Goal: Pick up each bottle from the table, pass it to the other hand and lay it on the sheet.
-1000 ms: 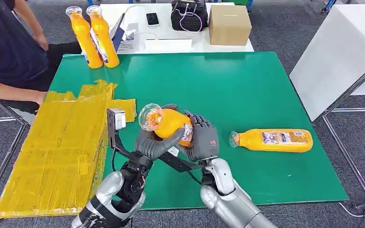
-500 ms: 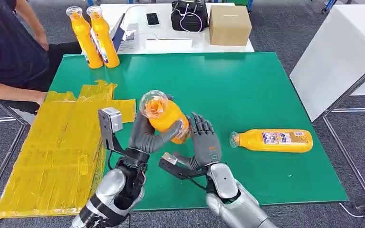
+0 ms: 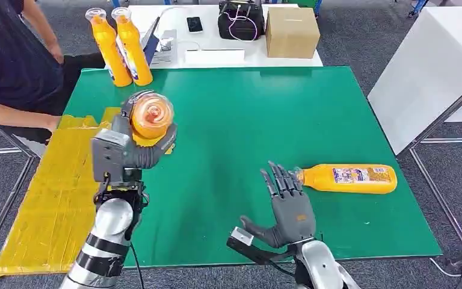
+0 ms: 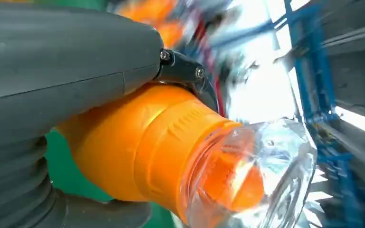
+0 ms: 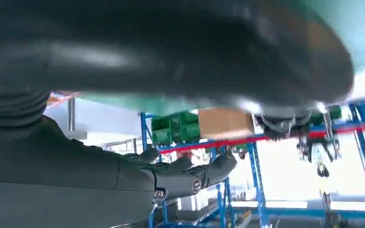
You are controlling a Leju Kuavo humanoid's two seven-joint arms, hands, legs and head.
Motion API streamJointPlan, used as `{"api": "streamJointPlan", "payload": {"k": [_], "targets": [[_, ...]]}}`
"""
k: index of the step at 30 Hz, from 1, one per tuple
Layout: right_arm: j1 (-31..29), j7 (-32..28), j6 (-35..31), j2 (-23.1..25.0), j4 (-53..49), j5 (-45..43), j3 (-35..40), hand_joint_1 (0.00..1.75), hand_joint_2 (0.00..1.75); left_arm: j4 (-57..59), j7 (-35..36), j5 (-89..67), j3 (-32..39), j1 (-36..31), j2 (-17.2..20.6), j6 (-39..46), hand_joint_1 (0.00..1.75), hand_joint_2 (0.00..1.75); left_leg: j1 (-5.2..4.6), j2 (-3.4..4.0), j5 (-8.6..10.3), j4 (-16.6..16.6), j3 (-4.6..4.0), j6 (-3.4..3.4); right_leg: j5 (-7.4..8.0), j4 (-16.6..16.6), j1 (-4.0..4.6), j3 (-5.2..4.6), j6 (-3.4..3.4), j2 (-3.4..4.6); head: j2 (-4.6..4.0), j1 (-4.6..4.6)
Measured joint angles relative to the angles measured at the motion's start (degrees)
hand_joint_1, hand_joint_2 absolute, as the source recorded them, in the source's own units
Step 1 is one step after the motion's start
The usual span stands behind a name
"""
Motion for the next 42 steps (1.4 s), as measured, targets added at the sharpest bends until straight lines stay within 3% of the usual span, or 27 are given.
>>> {"api": "streamJointPlan", "payload": {"k": [6,9,14,19,24,28,29,30,31,39,40,42], "targets": [[5.96,-1.29,1.23,-3.44,-13.68,-3.3,-7.84,0.0,0.0,6.28,7.2,-34.4,0.72,-2.62,2.9,-5.73,1.75,1.75,-0.02,0.0,0.0,0.0,0.01,0.0,0.0,-0.01,-0.03,0.0,0.0,-0.02,0.0,0.0],[8.53,-2.73,1.75,-4.61,-18.63,-7.1,-13.78,0.0,0.0,12.16,9.09,-41.13,-0.11,-3.43,4.01,-9.61,1.75,1.75,-0.03,0.05,-0.01,0.0,0.02,0.01,0.01,-0.01,-0.04,0.0,0.0,-0.01,0.0,0.0],[10.78,-4.02,2.78,-5.6,-22.13,-11.18,-20.72,0.0,0.0,18.66,10.04,-42.71,-1.7,-3.97,4.9,-12.31,1.75,1.75,-0.03,0.04,-0.01,0.01,0.01,0.01,0.01,-0.02,-0.03,-0.01,0.01,0.0,0.0,-0.02],[12.64,-8.61,7.1,-6.06,-22.31,-28.54,-28.7,0.0,0.0,25.18,11.63,-41.62,-2.92,-4.36,5.85,-17.06,1.75,1.75,-0.02,0.08,-0.01,0.0,0.01,0.0,0.01,-0.01,-0.02,-0.02,0.01,0.0,0.0,-0.02],[13.38,-12.24,9.28,-6.21,-21.72,-31.65,-34.77,0.0,0.0,30.01,14.23,-39.11,-3.34,-6.32,6.54,-20.91,1.75,1.75,-0.02,0.05,-0.01,0.0,0.01,0.0,0.01,-0.01,-0.02,0.01,0.01,0.0,0.0,0.02],[14.31,-11.67,13.75,-7.98,-20.41,-32.5,-39.75,0.0,0.0,32.35,18.35,-38.67,-3.36,-7.49,7.44,-23.17,1.75,1.75,-0.03,0.03,-0.01,0.0,0.01,0.01,0.01,-0.01,-0.02,0.03,0.01,-0.01,0.0,0.02],[14.37,-11.67,14.39,-8.27,-20.03,-32.68,-40.97,0.0,1.75,32.85,18.93,-38.71,-3.34,-7.67,7.73,-23.38,1.75,1.75,-0.03,0.04,-0.01,0.0,0.01,0.01,0.01,-0.01,-0.03,0.02,0.01,-0.01,0.0,-0.02],[14.36,-11.7,14.8,-8.48,-19.77,-32.76,-42.0,0.0,1.75,33.09,19.2,-38.71,-3.34,-7.87,7.99,-23.49,0.17,1.75,-0.04,0.04,-0.01,0.01,0.01,0.01,0.01,-0.01,-0.04,0.03,0.01,0.0,0.0,-0.02],[14.34,-11.7,14.97,-8.66,-19.6,-32.76,-42.7,0.0,1.75,33.29,19.35,-38.71,-3.34,-8.08,8.12,-23.51,0.0,1.75,-0.03,0.04,-0.01,0.01,0.01,0.01,0.01,-0.01,-0.03,0.03,0.01,-0.01,0.0,-0.02],[16.09,-8.74,18.58,-11.39,-18.22,-29.99,-47.06,0.0,1.75,34.43,23.7,-39.52,-2.53,-9.03,8.86,-24.43,0.0,1.75,-0.03,0.01,-0.01,0.0,0.02,0.01,0.01,-0.01,-0.02,0.04,0.01,-0.02,0.0,0.0],[16.09,-8.72,18.87,-11.72,-18.09,-29.99,-47.59,0.0,1.75,34.43,23.94,-39.54,-2.4,-9.12,8.97,-24.48,0.0,0.0,-0.03,0.02,-0.02,0.0,0.03,0.01,0.01,-0.01,-0.02,0.04,0.01,-0.01,0.0,-0.02],[16.32,-8.55,19.43,-12.29,-17.81,-29.57,-48.27,0.0,1.75,34.4,24.33,-39.48,-2.34,-9.19,8.99,-24.8,0.0,0.0,-0.03,0.07,-0.02,0.0,0.07,0.01,0.01,-0.01,-0.02,0.05,0.01,0.0,0.0,-0.02]]}}
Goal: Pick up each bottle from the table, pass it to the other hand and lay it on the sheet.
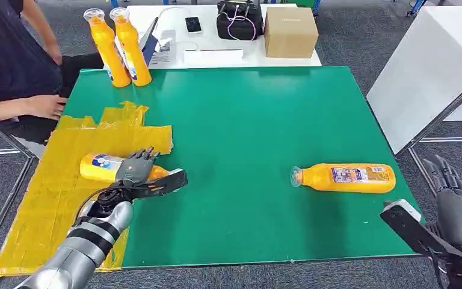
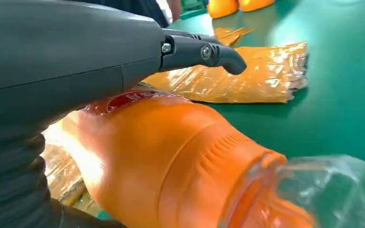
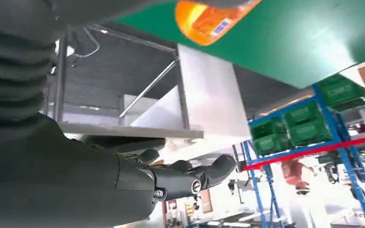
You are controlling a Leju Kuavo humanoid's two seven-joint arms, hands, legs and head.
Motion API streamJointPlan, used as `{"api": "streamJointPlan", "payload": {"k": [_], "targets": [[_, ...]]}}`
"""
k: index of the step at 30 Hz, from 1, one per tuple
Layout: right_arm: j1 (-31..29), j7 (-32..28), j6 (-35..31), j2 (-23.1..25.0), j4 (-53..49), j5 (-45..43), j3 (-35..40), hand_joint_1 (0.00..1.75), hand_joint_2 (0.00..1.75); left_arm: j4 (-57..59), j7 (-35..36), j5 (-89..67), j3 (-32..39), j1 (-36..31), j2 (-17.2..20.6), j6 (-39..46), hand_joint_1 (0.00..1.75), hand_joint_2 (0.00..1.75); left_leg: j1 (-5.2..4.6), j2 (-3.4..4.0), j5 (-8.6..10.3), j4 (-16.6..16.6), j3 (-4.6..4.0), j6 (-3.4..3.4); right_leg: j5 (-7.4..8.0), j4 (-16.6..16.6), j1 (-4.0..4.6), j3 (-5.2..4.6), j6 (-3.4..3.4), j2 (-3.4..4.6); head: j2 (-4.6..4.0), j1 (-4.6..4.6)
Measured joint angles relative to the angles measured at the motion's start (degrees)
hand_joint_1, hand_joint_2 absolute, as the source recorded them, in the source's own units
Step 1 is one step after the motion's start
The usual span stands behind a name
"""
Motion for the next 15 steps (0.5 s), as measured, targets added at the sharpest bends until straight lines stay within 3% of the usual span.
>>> {"api": "streamJointPlan", "payload": {"k": [6,9,15], "targets": [[1.15,-0.11,2.93,-3.24,3.13,3.94,-2.95,0.0,1.75,-0.02,-3.98,11.25,1.64,-1.22,0.35,-7.59,0.0,0.0,-0.01,-0.09,0.01,0.0,0.01,0.0,0.0,0.01,-0.01,0.1,0.0,-0.05,0.0,0.0],[-1.1,-2.49,2.84,-5.66,8.12,6.4,-3.19,0.0,1.75,-0.78,-6.29,23.8,2.19,-2.82,1.12,-14.66,0.0,0.0,-0.03,-0.06,0.01,0.0,0.1,0.01,0.02,0.0,-0.02,0.2,0.02,-0.04,0.0,0.02],[-5.14,-4.53,1.42,-8.66,17.02,8.26,-2.56,0.0,1.75,-5.38,-7.13,39.69,2.21,-2.53,3.39,-17.07,0.0,0.0,-0.03,-0.1,0.07,0.01,0.1,0.06,0.06,0.01,-0.03,0.17,0.08,-0.05,0.0,0.0]]}}
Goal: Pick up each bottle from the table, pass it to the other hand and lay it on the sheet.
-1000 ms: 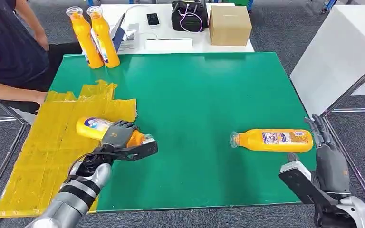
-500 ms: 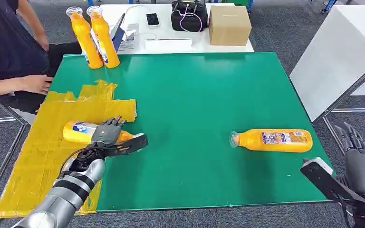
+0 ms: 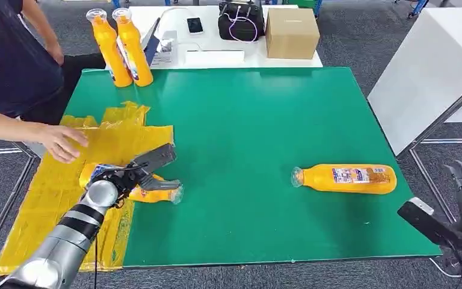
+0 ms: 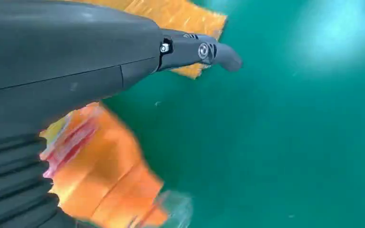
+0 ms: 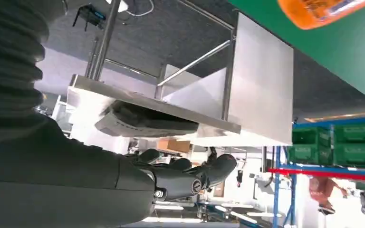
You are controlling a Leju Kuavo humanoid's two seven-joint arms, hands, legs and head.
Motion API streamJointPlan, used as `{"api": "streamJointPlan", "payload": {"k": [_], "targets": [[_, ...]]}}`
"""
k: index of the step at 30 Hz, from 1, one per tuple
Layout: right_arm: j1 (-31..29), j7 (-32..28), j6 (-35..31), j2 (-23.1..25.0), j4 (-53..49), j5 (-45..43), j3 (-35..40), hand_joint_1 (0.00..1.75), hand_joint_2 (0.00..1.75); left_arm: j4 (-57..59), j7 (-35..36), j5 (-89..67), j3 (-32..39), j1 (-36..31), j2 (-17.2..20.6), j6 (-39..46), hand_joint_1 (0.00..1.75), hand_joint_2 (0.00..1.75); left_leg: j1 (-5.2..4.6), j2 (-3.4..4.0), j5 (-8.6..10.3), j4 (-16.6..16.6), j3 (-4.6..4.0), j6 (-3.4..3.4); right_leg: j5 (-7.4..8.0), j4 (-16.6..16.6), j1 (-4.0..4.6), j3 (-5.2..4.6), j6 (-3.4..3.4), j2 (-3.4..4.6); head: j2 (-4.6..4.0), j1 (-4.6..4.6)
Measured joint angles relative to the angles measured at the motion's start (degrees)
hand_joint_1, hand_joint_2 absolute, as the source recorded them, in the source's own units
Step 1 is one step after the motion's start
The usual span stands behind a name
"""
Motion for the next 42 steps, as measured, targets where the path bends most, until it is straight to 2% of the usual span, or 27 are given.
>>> {"api": "streamJointPlan", "payload": {"k": [9,13,17,21,27,34,42], "targets": [[-1.23,-0.02,-0.04,-1.2,3.61,0.04,0.64,0.0,1.75,-2.84,0.39,1.27,-0.07,0.46,1.36,0.02,0.0,0.0,0.03,0.01,-0.01,-0.01,-0.05,-0.01,-0.01,0.01,0.04,-0.06,0.0,0.0,0.0,0.0],[-2.64,-0.07,0.0,-1.51,5.1,0.04,1.34,0.0,1.75,-5.4,-0.18,12.36,-0.04,1.67,1.79,-0.06,0.0,0.0,0.01,0.04,0.0,-0.01,-0.08,0.0,-0.01,0.01,0.02,-0.06,0.0,0.01,0.0,0.02],[-6.44,-0.26,0.0,-2.05,8.42,0.18,3.74,0.0,1.75,-11.48,1.22,25.21,-0.13,3.48,2.95,0.02,0.0,0.0,0.01,0.06,0.0,-0.01,-0.07,0.0,0.0,0.01,0.01,-0.06,0.0,0.02,0.0,0.0],[-10.5,-0.85,0.07,-2.23,12.45,0.53,7.48,0.0,1.75,-16.37,2.19,31.52,-0.28,4.96,3.83,0.99,0.0,0.0,0.02,0.03,0.01,-0.01,-0.05,0.0,0.0,0.01,0.03,-0.04,0.0,0.01,0.0,0.0],[-17.2,-1.25,-1.99,-1.24,20.45,1.31,14.74,0.0,1.75,-19.54,0.79,33.02,-1.95,6.42,4.26,2.56,0.0,0.0,0.03,0.04,0.01,-0.01,-0.06,-0.01,0.0,0.05,0.05,-0.08,0.0,0.02,0.0,0.0],[-25.12,-1.05,-1.71,0.68,26.17,1.27,20.86,0.0,1.75,-23.5,2.34,34.49,-3.1,5.77,4.33,3.56,0.0,0.0,0.03,0.04,0.02,0.0,-0.06,-0.01,0.0,0.06,0.04,-0.1,0.0,0.02,0.0,0.0],[-27.47,-1.03,-1.75,2.42,29.81,1.42,23.96,0.0,1.75,-24.74,2.45,34.55,-3.98,5.68,4.48,4.04,0.0,0.0,0.03,0.02,0.02,0.0,-0.09,-0.02,0.0,0.06,0.04,-0.11,0.0,0.0,0.0,0.0]]}}
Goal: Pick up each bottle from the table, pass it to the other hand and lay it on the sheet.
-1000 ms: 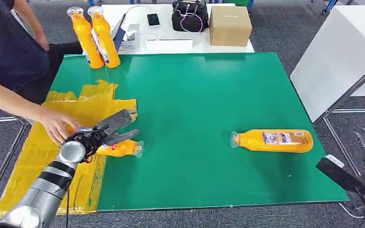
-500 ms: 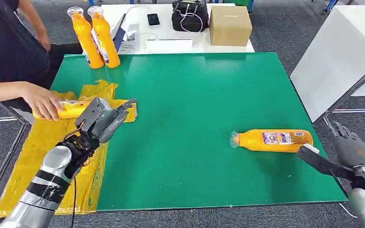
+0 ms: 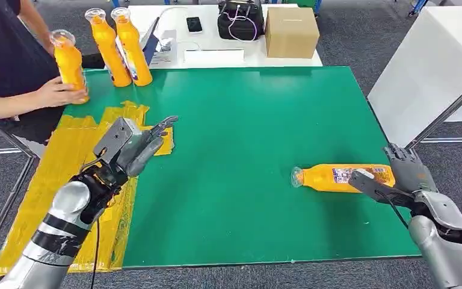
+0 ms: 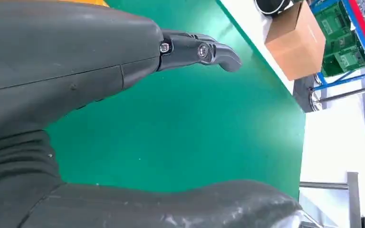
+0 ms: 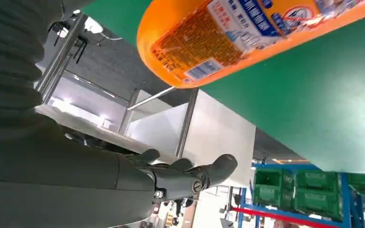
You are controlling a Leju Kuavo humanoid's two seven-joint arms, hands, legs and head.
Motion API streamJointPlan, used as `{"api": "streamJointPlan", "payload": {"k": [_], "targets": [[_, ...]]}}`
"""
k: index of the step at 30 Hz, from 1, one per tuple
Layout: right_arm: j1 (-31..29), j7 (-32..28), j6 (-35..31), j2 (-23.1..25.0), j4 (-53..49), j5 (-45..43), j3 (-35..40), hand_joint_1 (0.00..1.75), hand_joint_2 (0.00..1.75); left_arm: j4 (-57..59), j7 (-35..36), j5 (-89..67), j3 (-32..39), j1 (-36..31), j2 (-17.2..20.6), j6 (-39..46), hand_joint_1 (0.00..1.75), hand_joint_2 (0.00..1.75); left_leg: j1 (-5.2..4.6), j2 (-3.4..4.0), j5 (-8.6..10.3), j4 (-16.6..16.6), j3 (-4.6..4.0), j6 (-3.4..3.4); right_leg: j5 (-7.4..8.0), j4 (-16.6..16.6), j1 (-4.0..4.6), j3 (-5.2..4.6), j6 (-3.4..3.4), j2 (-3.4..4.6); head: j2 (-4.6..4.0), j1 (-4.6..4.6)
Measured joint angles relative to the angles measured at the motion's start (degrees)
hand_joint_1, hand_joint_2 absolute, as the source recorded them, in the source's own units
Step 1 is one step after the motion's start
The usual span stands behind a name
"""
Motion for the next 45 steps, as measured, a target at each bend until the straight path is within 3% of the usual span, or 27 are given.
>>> {"api": "streamJointPlan", "payload": {"k": [27,28,29,38,45], "targets": [[-6.67,-1.73,-0.46,3.43,16.04,0.2,6.73,0.02,1.75,-0.57,-0.53,0.7,-0.81,-0.04,0.22,1.14,0.0,0.0,0.0,-0.01,0.02,0.0,0.01,0.0,0.0,0.01,0.0,0.0,0.0,0.0,0.0,0.02],[-6.75,-1.75,-0.46,3.46,16.16,0.2,6.82,1.57,1.75,-0.57,-0.53,0.7,-0.83,-0.04,0.24,1.14,0.0,0.0,0.0,-0.01,0.02,0.0,0.01,0.0,0.0,0.0,0.0,0.0,0.0,0.0,0.0,0.0],[-6.81,-1.73,-0.48,3.46,16.29,0.41,6.91,1.75,1.75,-0.57,-0.53,0.7,-0.83,-0.04,0.24,1.14,0.0,0.0,0.0,-0.01,0.02,0.0,0.01,0.0,0.0,0.01,0.0,0.01,0.0,0.0,0.0,0.02],[-10.0,-1.81,-2.87,4.55,24.47,4.29,8.96,1.75,1.75,-0.92,-1.42,1.2,-1.09,-0.04,0.26,1.25,0.0,0.0,0.03,0.0,0.01,0.01,0.16,0.0,0.0,-0.02,0.01,0.14,0.0,0.0,0.0,0.02],[-12.32,-2.4,-3.17,5.42,30.34,7.34,11.61,1.75,1.75,-0.92,-2.03,2.19,-1.22,-0.42,0.24,1.31,0.0,0.0,0.06,0.02,-0.12,-0.01,0.91,-0.03,-0.1,-0.12,0.03,0.25,-0.04,0.01,0.0,0.04]]}}
